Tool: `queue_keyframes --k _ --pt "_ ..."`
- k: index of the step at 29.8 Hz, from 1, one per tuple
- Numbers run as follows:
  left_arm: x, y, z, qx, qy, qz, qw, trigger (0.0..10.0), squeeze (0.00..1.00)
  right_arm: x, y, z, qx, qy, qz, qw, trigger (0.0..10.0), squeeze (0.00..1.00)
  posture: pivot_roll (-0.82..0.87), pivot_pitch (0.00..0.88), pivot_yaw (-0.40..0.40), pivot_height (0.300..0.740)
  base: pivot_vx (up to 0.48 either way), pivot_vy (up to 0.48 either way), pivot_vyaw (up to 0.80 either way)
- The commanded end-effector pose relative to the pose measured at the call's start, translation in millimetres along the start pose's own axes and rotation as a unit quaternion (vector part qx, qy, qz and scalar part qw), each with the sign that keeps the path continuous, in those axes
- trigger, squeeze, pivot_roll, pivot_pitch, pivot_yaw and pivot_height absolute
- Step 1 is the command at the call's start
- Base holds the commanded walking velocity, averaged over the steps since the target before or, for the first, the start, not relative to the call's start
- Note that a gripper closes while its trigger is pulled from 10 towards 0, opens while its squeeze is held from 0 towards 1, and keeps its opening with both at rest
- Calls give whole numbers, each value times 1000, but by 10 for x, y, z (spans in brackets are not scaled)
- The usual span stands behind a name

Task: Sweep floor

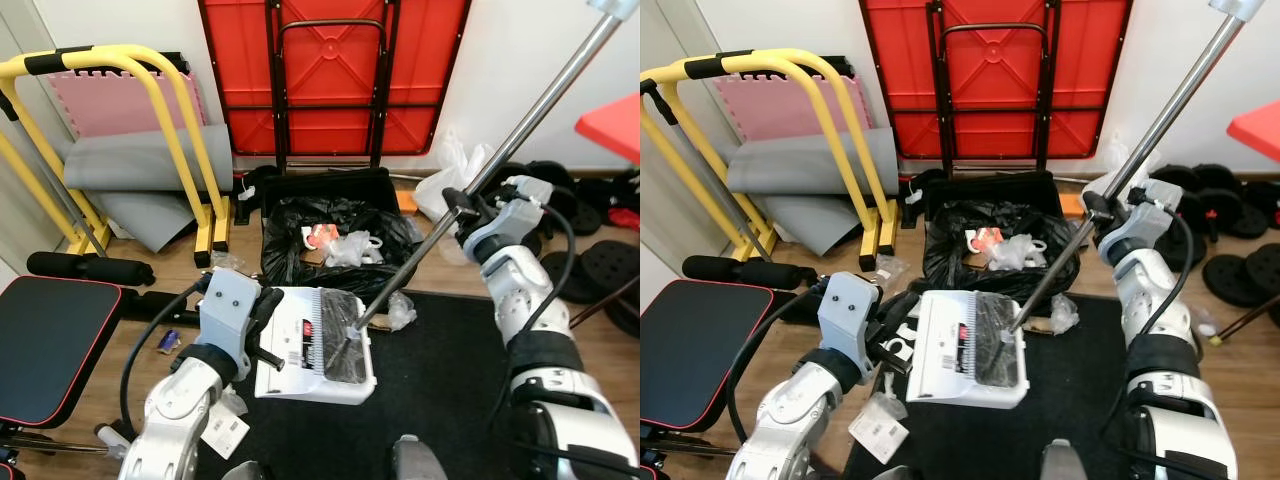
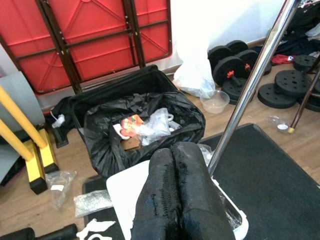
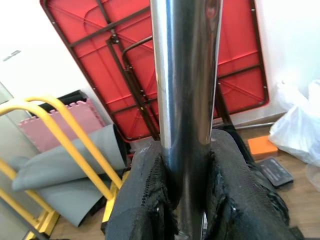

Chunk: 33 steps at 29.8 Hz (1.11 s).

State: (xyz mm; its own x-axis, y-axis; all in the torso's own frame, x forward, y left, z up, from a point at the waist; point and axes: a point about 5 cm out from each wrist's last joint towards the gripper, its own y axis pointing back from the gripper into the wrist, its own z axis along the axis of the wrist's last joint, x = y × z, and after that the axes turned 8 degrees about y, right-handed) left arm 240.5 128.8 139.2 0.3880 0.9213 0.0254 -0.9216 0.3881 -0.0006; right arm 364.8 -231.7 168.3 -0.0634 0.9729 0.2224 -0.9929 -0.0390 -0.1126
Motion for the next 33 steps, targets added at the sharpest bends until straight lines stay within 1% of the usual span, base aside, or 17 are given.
queue_keyframes --k 1,11,17,19,23,24,28,31,33 --pt "44 8 -24 1 -3 35 999 10000 0 65 -21 100 -26 -8 17 999 10000 0 -133 0 -13 710 0 0 0" --pt "47 -6 -8 -6 -16 36 999 10000 0 88 11 99 -22 5 34 999 10000 0 -138 0 -14 740 0 0 0" --pt "81 -9 0 -14 -24 49 998 10000 0 120 76 34 -12 17 46 999 10000 0 -141 0 -16 740 0 0 0" --pt "127 -19 -6 -15 -31 73 997 10000 0 145 127 -8 -5 23 55 998 10000 0 -142 0 -16 740 0 0 0" --pt "144 -21 -5 -16 -34 81 996 10000 0 149 143 -20 -4 24 56 998 10000 0 -142 0 -16 740 0 0 0" --pt "168 -22 -5 -18 -38 92 995 10000 0 150 159 -29 -2 24 57 998 10000 0 -142 0 -16 740 0 0 0" --pt "210 -19 -4 -21 -46 108 993 10000 0 150 203 -51 2 22 59 998 10000 0 -142 0 -15 740 0 0 0" --pt "221 -17 -3 -21 -50 111 992 10000 0 151 229 -68 4 22 59 998 10000 0 -144 0 -13 740 0 0 0" --pt "215 -5 -6 -24 -42 100 994 10000 0 148 266 -106 7 11 46 999 10000 0 -145 0 -11 740 0 0 0"
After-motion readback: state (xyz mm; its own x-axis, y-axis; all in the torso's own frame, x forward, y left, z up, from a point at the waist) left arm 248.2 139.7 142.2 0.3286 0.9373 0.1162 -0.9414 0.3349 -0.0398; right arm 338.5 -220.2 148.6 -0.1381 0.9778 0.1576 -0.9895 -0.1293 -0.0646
